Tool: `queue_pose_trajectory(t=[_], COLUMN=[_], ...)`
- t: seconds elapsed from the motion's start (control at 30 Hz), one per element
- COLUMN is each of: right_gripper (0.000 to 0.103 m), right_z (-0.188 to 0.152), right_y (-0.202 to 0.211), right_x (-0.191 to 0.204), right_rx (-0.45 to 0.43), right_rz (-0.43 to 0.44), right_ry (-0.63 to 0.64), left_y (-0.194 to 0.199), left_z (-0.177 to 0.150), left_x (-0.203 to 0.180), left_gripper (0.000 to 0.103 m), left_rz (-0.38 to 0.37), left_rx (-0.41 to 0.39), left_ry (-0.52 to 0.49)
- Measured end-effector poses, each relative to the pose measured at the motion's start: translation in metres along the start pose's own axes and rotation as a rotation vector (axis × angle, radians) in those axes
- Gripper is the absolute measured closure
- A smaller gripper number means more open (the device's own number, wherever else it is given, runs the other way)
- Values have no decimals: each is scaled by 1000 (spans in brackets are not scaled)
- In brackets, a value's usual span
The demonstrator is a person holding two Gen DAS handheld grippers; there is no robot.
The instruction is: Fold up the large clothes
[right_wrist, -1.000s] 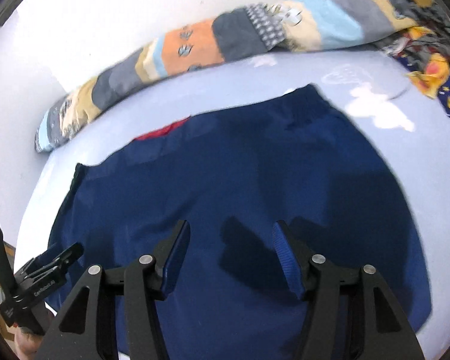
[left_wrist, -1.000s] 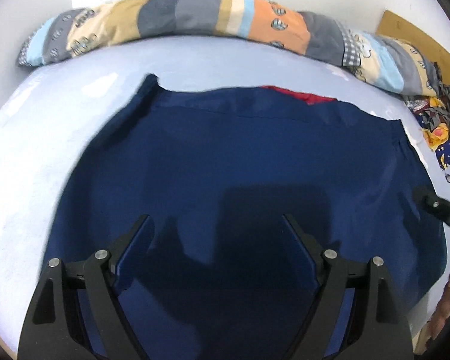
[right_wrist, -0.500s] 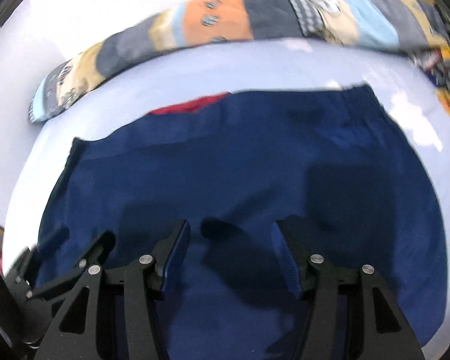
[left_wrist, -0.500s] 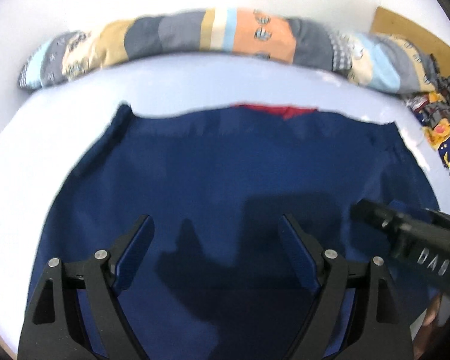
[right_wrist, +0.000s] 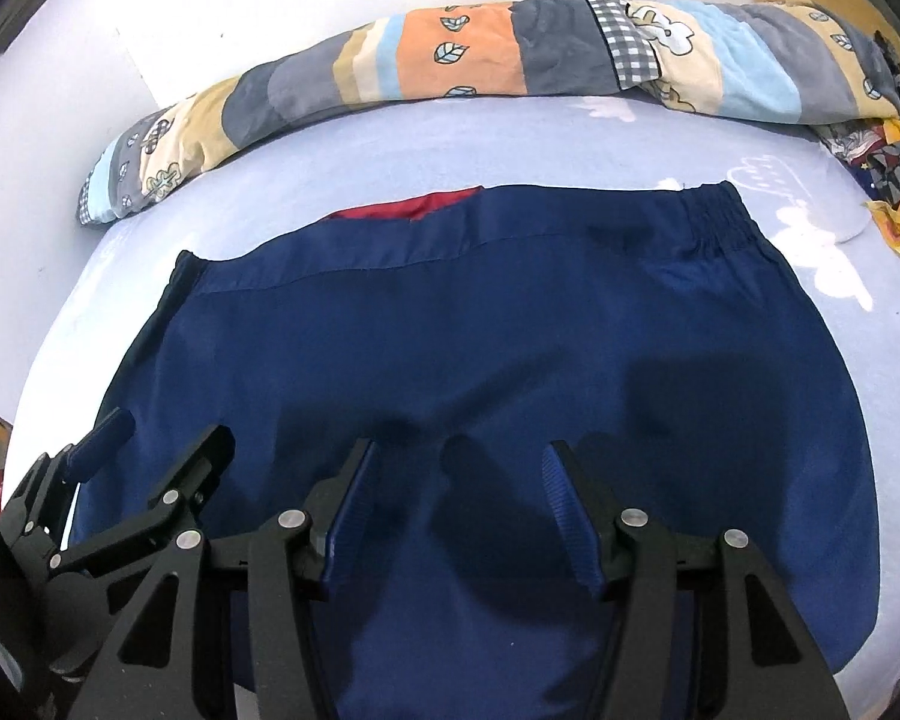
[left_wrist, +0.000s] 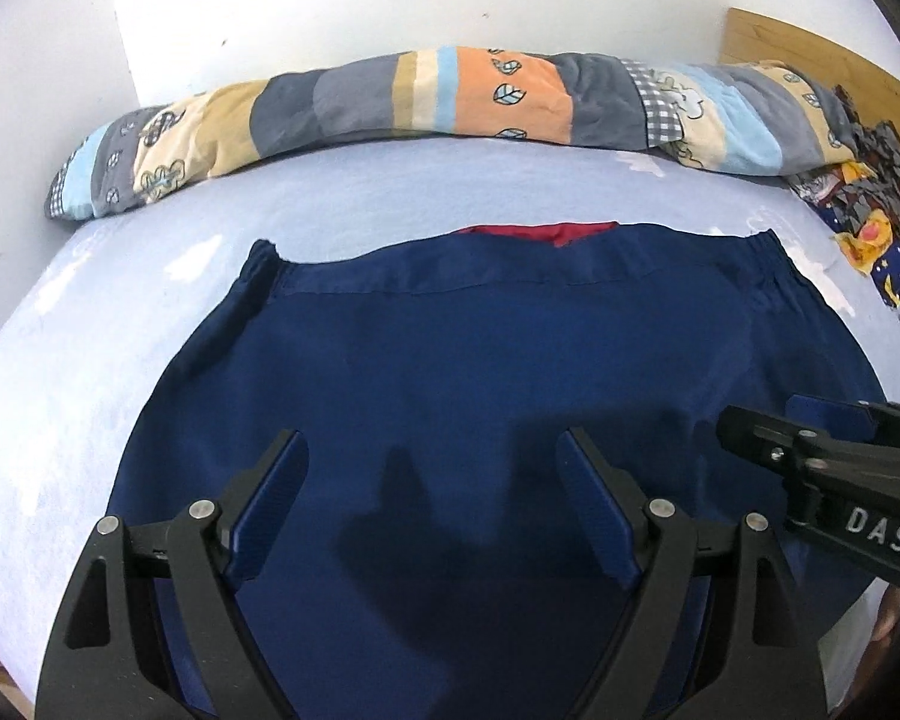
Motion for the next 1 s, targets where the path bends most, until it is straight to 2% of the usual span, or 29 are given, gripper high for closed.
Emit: queue_pose_trajectory(t=[1.0], right_gripper=[45], right_z=[-14], right_y=[-29], right_x=[-3], right_rx=[89], right_rz=[-30], right_ry=[21], left_y=[1], left_z=[3], left_x=[-4], left_gripper=[18], left_rz=[-10], left_rx=[-13], left_ry=[-31])
Point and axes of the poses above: each gripper's, at about its wrist camera, not at the fingertips, and y roughly against the way its jaws point, x to its left, z to its top, the point moved 9 cm from there along -y, roughly the way its jaws point, and after that the axes turned 2 degrees about -x, right-handed, at the moved point
